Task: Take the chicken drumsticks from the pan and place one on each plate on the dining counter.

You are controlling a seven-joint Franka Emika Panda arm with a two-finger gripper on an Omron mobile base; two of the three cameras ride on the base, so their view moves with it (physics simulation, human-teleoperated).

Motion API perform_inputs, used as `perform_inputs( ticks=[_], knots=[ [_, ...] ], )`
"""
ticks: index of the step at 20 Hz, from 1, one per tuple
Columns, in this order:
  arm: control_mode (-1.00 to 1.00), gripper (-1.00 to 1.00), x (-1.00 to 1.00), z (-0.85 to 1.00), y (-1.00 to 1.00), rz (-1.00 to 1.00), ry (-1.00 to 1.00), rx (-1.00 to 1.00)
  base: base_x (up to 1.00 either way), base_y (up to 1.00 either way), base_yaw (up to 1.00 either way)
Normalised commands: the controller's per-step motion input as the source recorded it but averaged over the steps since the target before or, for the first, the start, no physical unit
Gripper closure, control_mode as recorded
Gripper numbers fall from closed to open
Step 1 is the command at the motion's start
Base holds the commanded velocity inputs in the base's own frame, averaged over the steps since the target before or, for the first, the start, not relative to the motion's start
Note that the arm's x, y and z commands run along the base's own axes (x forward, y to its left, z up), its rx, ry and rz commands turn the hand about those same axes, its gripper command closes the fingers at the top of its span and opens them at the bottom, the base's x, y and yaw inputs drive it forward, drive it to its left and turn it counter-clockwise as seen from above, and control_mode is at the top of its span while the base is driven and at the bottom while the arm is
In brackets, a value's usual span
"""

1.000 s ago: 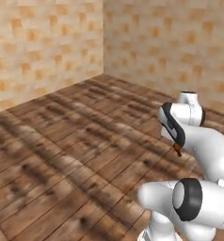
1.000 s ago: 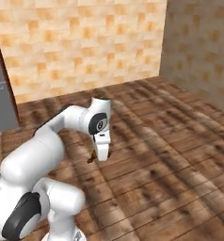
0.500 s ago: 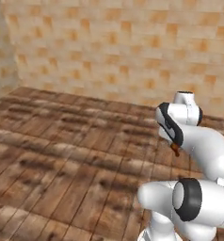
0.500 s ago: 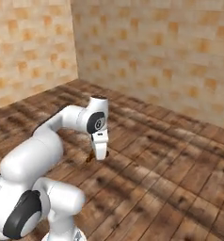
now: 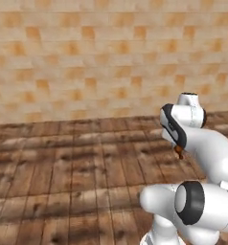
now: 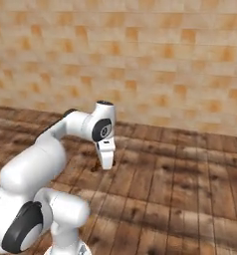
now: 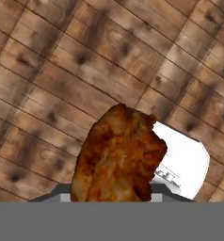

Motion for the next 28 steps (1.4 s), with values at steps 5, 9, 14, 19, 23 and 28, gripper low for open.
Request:
perform_inputs(
  ticks=[5, 9, 14, 19, 23, 28],
  knots=[
    [1.00, 1.00, 0.00, 0.00, 0.00, 0.00, 0.00, 0.00, 1.00, 0.00, -0.56],
    [1.00, 1.00, 0.00, 0.00, 0.00, 0.00, 0.00, 0.00, 1.00, 0.00, -0.54],
    [1.00, 1.00, 0.00, 0.00, 0.00, 0.00, 0.00, 0.00, 1.00, 0.00, -0.54],
    [1.00, 1.00, 0.00, 0.00, 0.00, 0.00, 0.00, 0.00, 1.00, 0.00, -0.55],
    [1.00, 1.00, 0.00, 0.00, 0.00, 0.00, 0.00, 0.00, 1.00, 0.15, -0.51],
    [1.00, 1.00, 0.00, 0.00, 0.00, 0.00, 0.00, 0.00, 1.00, 0.37, -0.46]
  ],
)
